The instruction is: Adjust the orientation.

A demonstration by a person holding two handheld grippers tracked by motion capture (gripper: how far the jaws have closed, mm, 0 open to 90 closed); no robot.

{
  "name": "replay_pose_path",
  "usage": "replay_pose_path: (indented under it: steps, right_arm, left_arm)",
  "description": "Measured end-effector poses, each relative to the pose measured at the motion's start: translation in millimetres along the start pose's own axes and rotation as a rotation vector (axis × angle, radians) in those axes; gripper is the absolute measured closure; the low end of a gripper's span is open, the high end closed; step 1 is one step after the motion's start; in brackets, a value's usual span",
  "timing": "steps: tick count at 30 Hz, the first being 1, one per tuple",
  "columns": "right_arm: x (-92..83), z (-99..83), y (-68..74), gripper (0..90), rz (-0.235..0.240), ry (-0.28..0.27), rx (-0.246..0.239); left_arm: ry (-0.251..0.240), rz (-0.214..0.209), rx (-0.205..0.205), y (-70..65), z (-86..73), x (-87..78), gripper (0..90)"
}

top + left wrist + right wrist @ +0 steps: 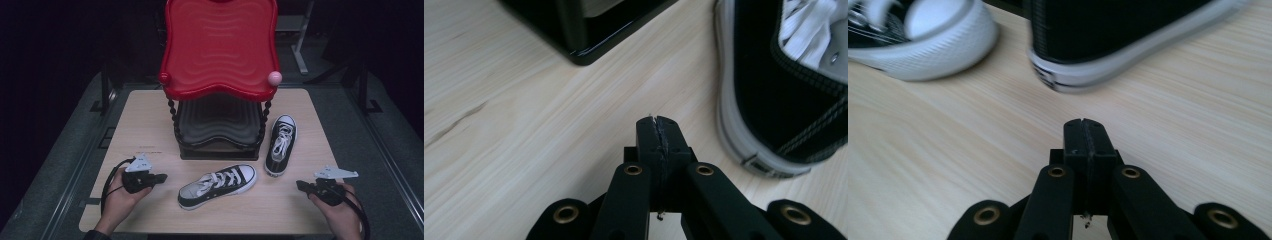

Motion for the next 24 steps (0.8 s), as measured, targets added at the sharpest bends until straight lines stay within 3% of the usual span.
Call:
replay_pose_path:
  steps: [7, 8, 12, 19, 24]
  right_arm:
    - [10.7, 17.0, 21.0, 89.9, 0.061, 0.001, -0.033]
    - [16.2, 24.1, 27.7, 89.9, 0.073, 0.004, -0.047]
    - [27.7, 38.4, 40.2, 89.9, 0.094, 0.013, -0.078]
    - [51.7, 55.3, 57.7, 90.0, 0.11, 0.054, -0.112]
    - [63.0, 60.5, 63.1, 90.0, 0.108, 0.081, -0.123]
  left_arm:
    - [0.008, -0.045, 0.028, -6.4, 18.6, 18.6, 89.7]
    - [0.016, -0.069, 0.041, -10.1, 24.7, 26.5, 89.7]
    - [0.042, -0.098, 0.054, -15.0, 31.3, 40.1, 89.7]
    - [0.097, -0.152, 0.072, -19.3, 33.2, 55.0, 89.7]
    - [0.101, -0.175, 0.075, -20.8, 32.4, 55.2, 89.8]
Point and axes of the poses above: each handheld gripper's, and its own axes: x roughly forward along the jaws, z roughly out of its top, y roughly to its left, the point moved 3 cm from there along x, roughly forward along the jaws, and after that the axes turned 8 degrees about y, right-handed, at the moved point
